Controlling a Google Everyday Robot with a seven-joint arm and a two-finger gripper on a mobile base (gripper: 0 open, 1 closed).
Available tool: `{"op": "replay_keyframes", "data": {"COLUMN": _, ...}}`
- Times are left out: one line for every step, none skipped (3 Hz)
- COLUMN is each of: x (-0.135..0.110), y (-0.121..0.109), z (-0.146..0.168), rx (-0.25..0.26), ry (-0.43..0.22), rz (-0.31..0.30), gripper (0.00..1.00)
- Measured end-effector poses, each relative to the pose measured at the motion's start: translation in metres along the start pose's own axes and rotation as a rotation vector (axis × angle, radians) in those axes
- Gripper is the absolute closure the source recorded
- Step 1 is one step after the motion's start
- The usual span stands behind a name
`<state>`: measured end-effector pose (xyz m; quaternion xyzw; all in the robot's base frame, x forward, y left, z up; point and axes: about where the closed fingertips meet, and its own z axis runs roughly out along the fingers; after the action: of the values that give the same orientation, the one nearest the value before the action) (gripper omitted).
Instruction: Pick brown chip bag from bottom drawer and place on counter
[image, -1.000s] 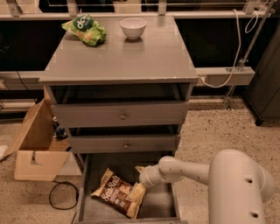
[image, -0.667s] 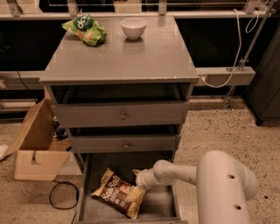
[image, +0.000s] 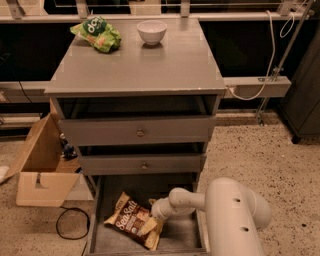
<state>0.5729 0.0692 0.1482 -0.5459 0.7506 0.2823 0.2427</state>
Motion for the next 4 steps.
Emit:
{"op": "replay_keyframes", "data": {"x": 0.001, "y": 0.002, "z": 0.005, "rx": 0.013, "ry": -0.025, "rz": -0.005, "gripper": 0.27}}
{"op": "replay_keyframes", "data": {"x": 0.002, "y": 0.008, "z": 0.003, "rx": 0.024, "ry": -0.056, "rz": 0.0, "gripper": 0.5}}
{"op": "replay_keyframes", "data": {"x": -0.001, "y": 0.017, "z": 0.001, "rx": 0.006, "ry": -0.119, "rz": 0.012, "gripper": 0.73}}
{"op": "replay_keyframes", "data": {"x": -0.032, "y": 0.036, "z": -0.034, "rx": -0.027, "ry": -0.25, "rz": -0.059, "gripper": 0.96}}
